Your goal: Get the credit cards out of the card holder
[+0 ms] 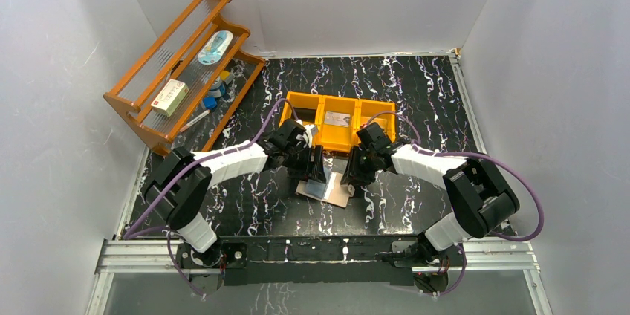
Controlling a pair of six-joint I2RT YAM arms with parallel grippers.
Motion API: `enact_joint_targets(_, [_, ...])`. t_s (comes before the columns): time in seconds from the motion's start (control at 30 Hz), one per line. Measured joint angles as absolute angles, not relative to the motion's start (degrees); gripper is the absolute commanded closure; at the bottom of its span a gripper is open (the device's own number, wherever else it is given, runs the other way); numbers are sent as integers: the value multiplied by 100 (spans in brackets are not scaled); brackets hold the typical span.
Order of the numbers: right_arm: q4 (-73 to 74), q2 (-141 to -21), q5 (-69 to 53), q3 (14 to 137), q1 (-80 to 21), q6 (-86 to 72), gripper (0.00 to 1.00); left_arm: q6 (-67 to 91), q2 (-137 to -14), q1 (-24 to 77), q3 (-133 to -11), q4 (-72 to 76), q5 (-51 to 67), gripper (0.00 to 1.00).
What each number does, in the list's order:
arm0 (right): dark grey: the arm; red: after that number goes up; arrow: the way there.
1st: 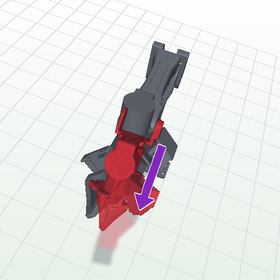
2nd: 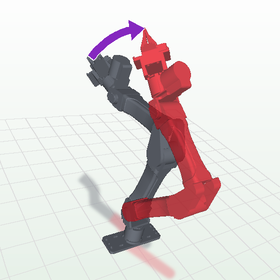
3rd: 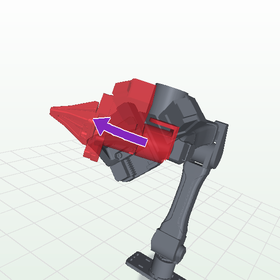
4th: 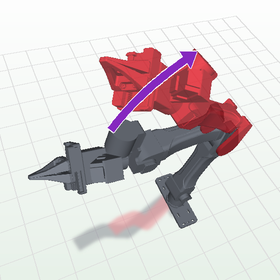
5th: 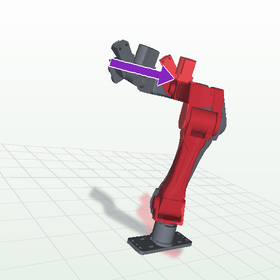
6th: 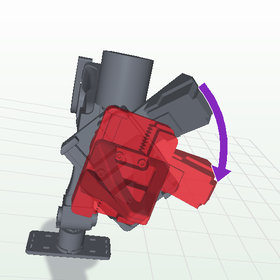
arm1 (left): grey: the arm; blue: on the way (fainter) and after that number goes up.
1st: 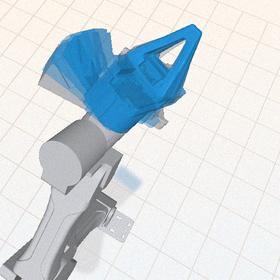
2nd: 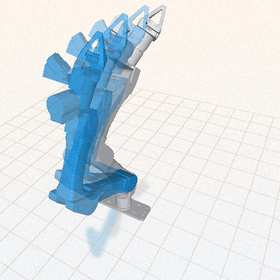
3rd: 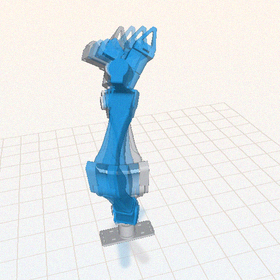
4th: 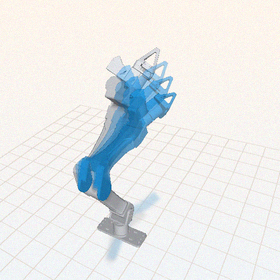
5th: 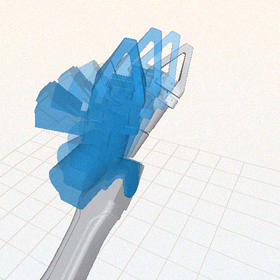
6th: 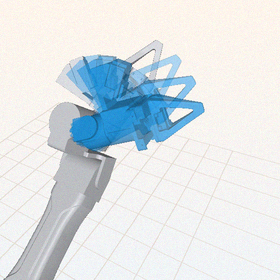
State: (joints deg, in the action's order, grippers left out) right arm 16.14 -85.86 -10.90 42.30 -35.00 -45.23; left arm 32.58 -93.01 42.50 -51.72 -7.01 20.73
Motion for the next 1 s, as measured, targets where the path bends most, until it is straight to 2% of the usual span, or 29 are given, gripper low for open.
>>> enact_joint_targets(0.33, [1614,-8600,-1111,4239,-3498,-4523,60,3129,-9094,4252,-5334,-1120,1664,33])
enact_joint_targets(0.7, [1623,-8626,-1131,4257,-3494,-4525,60,3127,-9100,4250,-5343,-917,1815,37])
enact_joint_targets(0.83, [1627,-8630,-1131,4263,-3494,-4525,60,3221,-9242,4252,-5343,-821,1903,34])
enact_joint_targets(1.0, [1627,-8635,-1131,4265,-3494,-4525,60,3306,-9415,4252,-5341,-904,1778,36])
